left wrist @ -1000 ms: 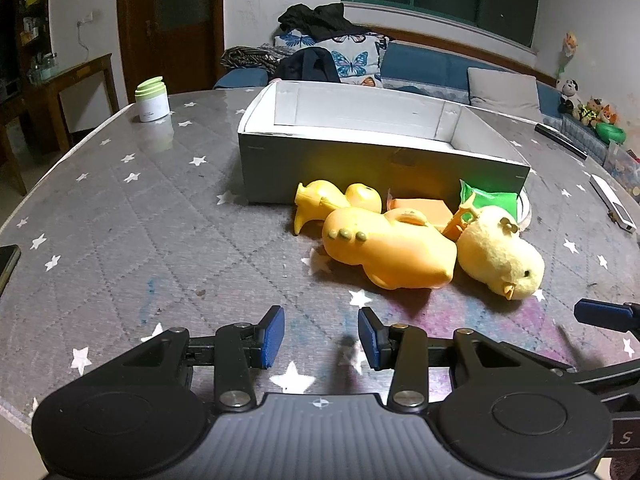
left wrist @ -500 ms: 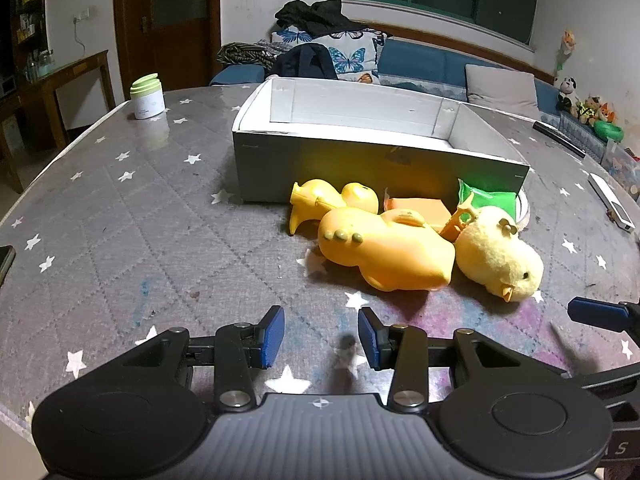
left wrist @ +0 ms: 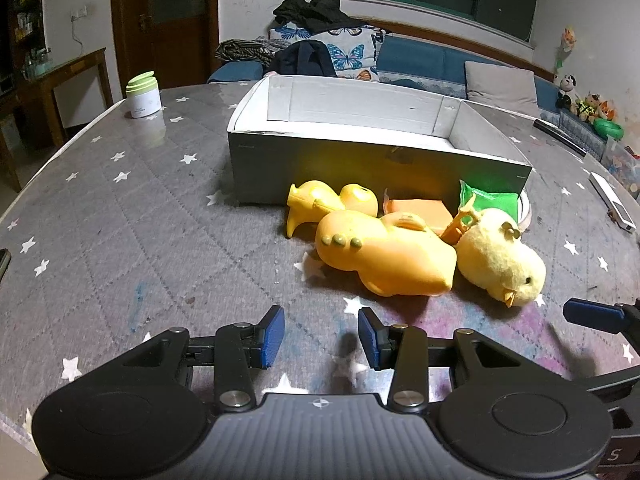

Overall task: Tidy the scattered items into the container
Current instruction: 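Move the left tool toward the yellow plush chick, then grasp the yellow plush chick with the left gripper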

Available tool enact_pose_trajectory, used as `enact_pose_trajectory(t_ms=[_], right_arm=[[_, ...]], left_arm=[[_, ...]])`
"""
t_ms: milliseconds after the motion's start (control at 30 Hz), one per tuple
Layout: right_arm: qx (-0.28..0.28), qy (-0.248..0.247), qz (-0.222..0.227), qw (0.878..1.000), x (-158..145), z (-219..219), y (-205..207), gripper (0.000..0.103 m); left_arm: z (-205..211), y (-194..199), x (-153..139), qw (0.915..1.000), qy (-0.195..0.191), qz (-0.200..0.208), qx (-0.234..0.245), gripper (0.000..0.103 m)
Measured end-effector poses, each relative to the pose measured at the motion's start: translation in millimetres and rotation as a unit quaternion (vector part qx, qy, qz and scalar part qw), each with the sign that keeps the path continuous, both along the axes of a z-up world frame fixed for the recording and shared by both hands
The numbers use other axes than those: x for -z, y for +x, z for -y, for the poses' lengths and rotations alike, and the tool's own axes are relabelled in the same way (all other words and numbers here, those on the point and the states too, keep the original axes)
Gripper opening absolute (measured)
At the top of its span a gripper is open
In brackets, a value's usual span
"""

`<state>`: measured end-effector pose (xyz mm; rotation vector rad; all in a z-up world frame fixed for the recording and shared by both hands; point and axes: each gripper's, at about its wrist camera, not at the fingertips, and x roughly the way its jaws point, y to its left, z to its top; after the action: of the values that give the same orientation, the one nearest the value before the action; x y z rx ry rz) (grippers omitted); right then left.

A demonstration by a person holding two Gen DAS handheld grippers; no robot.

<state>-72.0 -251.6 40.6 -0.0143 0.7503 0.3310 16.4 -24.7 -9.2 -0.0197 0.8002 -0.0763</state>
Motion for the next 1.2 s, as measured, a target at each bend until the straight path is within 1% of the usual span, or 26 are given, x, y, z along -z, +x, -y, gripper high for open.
enact_pose_trajectory(t_ms=[333,733,1067,1200], right_arm=[[0.005,0.007,-0.005,1.0,2.3,2.8,8.0,0.103],[0.006,0.013,0.0,1.0,-1.4,4.2,20.7,0.102],[0.0,0.028,-0.008,1.0,-3.7,10.4,31.3,0.095],[0.001,0.032,-0.009,0.999,-3.6,12.9,34.6,0.093]], left_arm=[[4.0,9.9,-0.1,1.0,0.001,-0.006,0.007,0.043],[9.6,24.9,-9.7,0.9997,-0.001,-0.005,0.024,0.043],[17.4,27.6,-31.3,0.9989,-0.009,0.011,0.045,0.043],[25.2,32.2,-38.6,0.9972,-0.024,0.012,0.07,0.043]])
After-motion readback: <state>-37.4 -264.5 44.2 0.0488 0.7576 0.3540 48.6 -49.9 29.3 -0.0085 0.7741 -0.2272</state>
